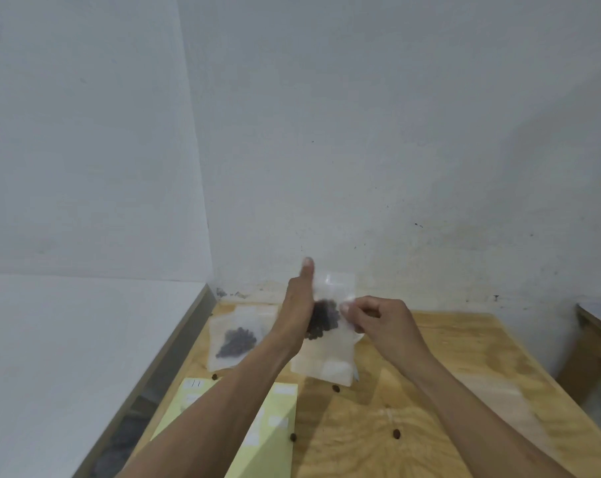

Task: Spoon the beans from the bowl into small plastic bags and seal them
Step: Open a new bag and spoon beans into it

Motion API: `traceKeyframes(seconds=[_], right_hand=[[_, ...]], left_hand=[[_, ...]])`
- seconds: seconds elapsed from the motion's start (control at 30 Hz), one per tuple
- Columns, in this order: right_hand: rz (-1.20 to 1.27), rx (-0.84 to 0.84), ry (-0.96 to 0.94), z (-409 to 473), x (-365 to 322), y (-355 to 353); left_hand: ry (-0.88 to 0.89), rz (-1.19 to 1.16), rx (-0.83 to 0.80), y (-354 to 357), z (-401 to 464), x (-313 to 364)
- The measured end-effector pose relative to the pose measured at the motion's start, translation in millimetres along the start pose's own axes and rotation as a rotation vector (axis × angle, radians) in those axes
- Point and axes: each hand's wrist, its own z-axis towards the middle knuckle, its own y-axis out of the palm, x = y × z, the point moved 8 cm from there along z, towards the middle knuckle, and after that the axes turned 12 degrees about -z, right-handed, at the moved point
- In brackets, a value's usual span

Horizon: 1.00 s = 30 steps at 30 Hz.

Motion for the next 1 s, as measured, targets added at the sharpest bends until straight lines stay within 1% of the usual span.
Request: traceKeyframes(seconds=[0.03, 0.07, 0.13, 0.17, 0.23, 0.3, 0.33, 0.4, 0.53, 0.63, 0.73, 0.87, 0.93, 1.0], right_hand=[[-0.002, 0.053, 0.024, 2, 5, -2], [0.023, 0.078, 0.074, 4, 14, -4], [0.133, 0.046, 0.177, 7, 26, -5], [0.189, 0.01, 0.206, 7, 27, -3], [0.296, -0.005, 0.223, 9, 24, -3], [0.372, 0.065, 0.242, 12, 22, -8], [0.392, 0.091, 0.257, 13, 22, -10], [0.399, 0.089, 0.254, 14, 19, -12], [0.351, -0.004, 0.179, 14, 9, -11], [0.206, -0.047, 0.114, 17, -1, -13], [0.098, -0.039, 0.095, 18, -4, -18], [-0.106, -0.006, 0.089, 22, 0, -20], [-0.121, -0.039, 0.074, 22, -1, -19], [-0.108, -0.109, 0.038, 22, -6, -16]], left_hand=[[-0.02, -0.051, 0.028, -3, 0, 0], [0.016, -0.044, 0.059, -8, 0, 3], [0.187, 0.072, 0.066, -19, 4, 12], [0.242, 0.093, 0.054, -23, 4, 15], [0.266, 0.12, 0.018, -24, 6, 17], [0.262, 0.14, -0.023, -19, 6, 16], [0.258, 0.135, -0.036, -17, 6, 17], [0.249, 0.125, -0.042, -16, 6, 17], [0.245, 0.11, -0.006, -18, 9, 17], [0.238, 0.098, -0.012, -16, 8, 13], [0.237, 0.096, -0.048, -13, 5, 12], [0.221, 0.139, -0.147, -6, 1, 12], [0.224, 0.172, -0.141, -7, 2, 12], [0.235, 0.159, -0.1, -13, 3, 13]])
